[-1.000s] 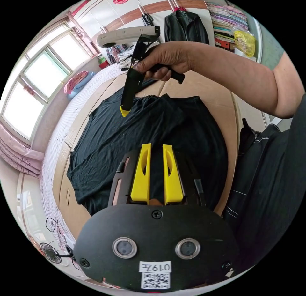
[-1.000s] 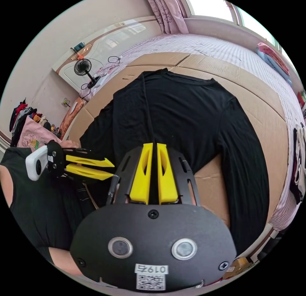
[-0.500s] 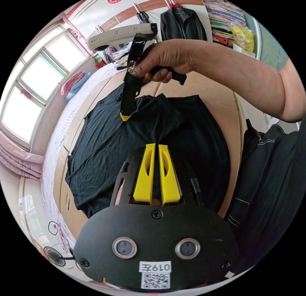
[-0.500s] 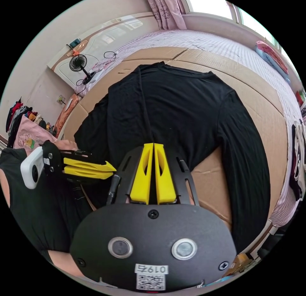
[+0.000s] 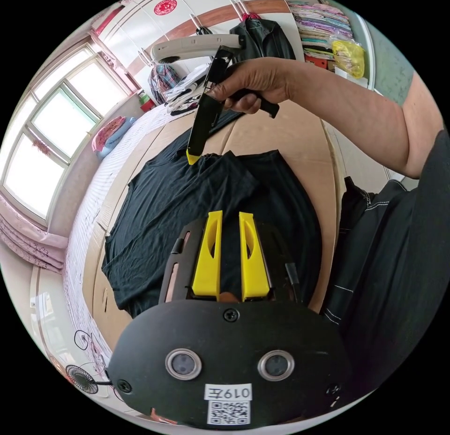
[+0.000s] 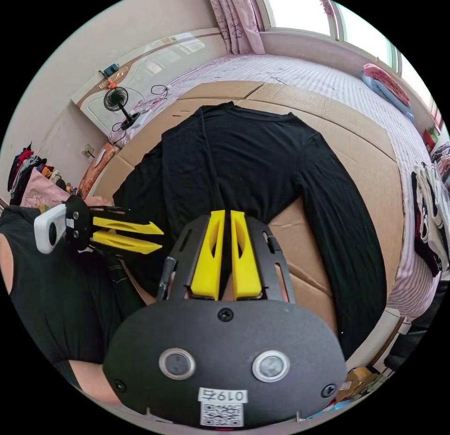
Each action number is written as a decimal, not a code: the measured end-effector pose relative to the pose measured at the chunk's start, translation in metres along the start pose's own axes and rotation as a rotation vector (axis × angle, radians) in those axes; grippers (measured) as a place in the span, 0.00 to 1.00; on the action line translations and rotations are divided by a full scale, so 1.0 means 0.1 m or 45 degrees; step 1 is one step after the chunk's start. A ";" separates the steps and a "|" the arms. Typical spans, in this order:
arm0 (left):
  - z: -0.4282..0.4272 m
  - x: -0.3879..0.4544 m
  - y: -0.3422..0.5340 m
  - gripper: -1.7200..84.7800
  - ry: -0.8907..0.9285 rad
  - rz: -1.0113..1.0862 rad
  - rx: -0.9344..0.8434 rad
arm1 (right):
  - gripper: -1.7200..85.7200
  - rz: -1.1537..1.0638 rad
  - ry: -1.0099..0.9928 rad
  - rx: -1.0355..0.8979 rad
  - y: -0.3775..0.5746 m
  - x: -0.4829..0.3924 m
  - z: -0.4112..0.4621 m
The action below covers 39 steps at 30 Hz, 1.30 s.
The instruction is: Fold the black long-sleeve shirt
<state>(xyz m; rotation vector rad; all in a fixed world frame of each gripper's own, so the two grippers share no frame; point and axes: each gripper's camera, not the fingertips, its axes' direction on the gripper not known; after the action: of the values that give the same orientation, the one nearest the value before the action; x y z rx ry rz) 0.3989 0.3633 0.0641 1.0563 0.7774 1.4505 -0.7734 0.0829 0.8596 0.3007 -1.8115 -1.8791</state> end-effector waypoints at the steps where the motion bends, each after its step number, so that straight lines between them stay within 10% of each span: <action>1: -0.01 0.02 -0.01 0.05 -0.003 0.013 0.017 | 0.03 -0.006 -0.002 -0.014 0.02 -0.01 0.01; 39: -0.02 -0.29 0.06 0.05 0.029 0.088 0.011 | 0.03 0.104 -0.149 0.029 0.34 0.42 -0.06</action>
<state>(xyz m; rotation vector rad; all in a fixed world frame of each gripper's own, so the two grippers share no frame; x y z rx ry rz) 0.3940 0.3338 0.0636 1.0835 0.7705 1.5215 -0.7991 0.0568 0.9000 0.1246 -1.8932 -1.8549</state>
